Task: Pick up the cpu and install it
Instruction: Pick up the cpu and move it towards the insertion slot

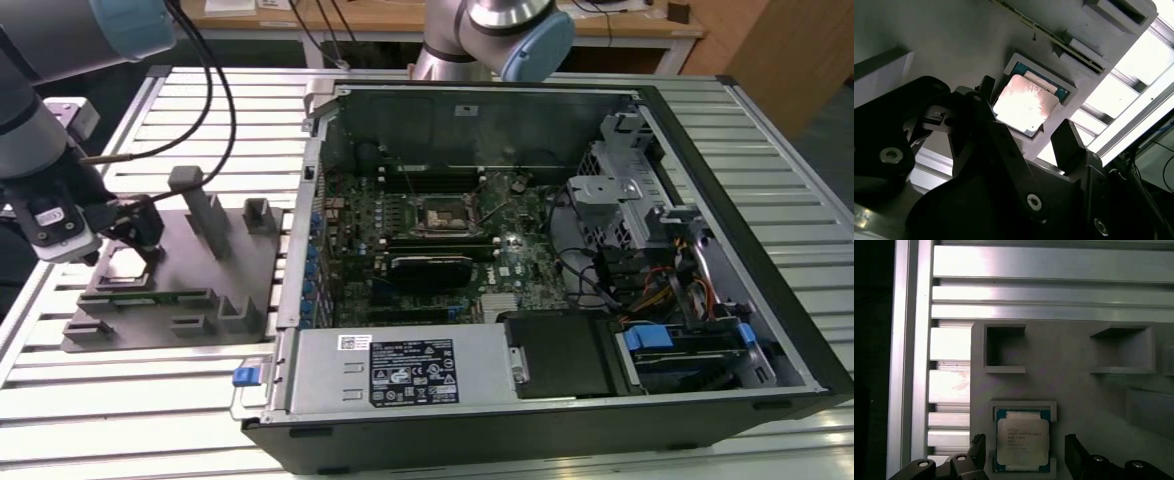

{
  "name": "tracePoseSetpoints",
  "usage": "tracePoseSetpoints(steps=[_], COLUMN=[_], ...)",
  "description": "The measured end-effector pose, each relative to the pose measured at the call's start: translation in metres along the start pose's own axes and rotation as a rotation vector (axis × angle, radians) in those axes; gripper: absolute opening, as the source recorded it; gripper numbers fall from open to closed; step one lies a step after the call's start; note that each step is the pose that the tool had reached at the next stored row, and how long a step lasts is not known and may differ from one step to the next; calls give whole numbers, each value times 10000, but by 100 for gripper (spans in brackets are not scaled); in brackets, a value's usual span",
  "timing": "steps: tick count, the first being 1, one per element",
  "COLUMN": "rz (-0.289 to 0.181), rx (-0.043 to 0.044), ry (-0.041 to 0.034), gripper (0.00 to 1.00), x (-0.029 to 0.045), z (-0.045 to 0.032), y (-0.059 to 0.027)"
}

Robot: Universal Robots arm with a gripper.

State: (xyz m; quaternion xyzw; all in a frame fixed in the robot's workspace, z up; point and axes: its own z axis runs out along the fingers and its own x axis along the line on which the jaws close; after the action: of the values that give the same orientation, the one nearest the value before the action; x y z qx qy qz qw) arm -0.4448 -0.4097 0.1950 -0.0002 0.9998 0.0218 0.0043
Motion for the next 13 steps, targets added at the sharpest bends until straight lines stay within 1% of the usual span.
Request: tracePoseSetpoints(steps=[5, 13], rz=[114, 155], rx=[3, 3], ry=[-4, -6], gripper=[73, 72], x=[1, 1], z=[33, 93], y=[0, -2])
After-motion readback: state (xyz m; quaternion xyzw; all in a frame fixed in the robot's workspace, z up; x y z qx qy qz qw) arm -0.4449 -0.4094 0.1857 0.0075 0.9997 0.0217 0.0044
